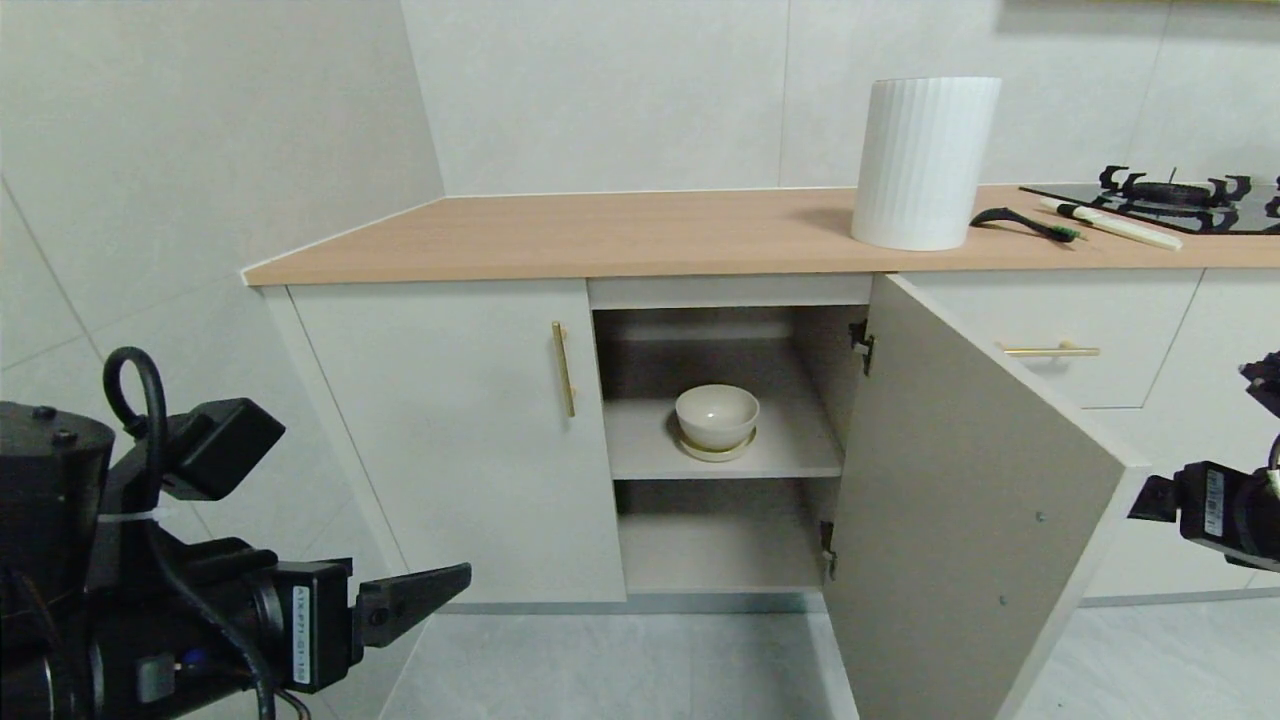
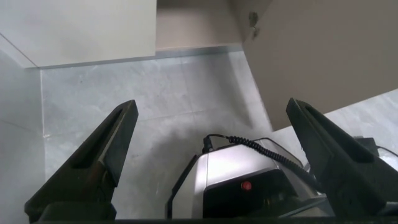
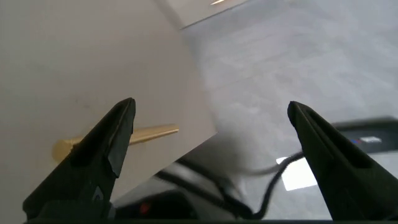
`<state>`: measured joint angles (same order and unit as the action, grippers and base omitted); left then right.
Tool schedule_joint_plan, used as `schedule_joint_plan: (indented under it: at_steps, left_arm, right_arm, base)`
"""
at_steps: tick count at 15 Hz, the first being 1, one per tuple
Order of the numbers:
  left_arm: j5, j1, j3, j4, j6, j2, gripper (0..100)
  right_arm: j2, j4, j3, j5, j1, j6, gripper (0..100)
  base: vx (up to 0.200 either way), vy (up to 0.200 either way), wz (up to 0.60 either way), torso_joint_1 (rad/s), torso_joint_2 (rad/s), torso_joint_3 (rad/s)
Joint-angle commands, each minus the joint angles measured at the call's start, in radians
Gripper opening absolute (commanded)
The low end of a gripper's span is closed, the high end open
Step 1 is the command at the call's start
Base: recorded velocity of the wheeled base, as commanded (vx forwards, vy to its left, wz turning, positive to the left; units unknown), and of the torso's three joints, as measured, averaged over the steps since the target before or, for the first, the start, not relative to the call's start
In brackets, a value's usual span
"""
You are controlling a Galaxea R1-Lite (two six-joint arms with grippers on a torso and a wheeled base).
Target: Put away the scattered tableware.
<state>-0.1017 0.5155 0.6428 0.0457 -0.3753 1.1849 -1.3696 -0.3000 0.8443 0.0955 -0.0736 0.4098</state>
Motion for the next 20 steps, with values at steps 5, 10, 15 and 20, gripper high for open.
schedule_joint_plan:
  at_steps: [5, 10, 15, 20]
  left_arm:
    - [-0.001, 0.000, 0.003, 0.000, -0.002, 0.010, 100]
    - [-0.003, -0.005, 0.006, -0.001, -0.004, 0.013, 100]
    - [0.000, -0.006, 0.003, -0.007, -0.002, 0.013, 100]
    - [-0.003, -0.006, 0.005, -0.007, -0.004, 0.016, 100]
  right_arm:
    - [-0.125, 0.073, 0.047, -0.022, -0.324, 0.003, 100]
    - [-0.316, 0.081, 0.226, -0.023, -0.442, -0.020, 100]
    - [-0.470, 0.087, 0.345, -0.025, -0.442, -0.026, 100]
    - [-0.559, 0.297, 0.289, -0.020, -0.443, -0.016, 100]
  base:
    - [0.000, 0.000, 0.00, 0.000, 0.00, 0.000]
    - [0.000, 0.000, 0.00, 0.000, 0.00, 0.000]
    - [0.000, 0.000, 0.00, 0.000, 0.00, 0.000]
    - [0.000, 0.000, 0.00, 0.000, 0.00, 0.000]
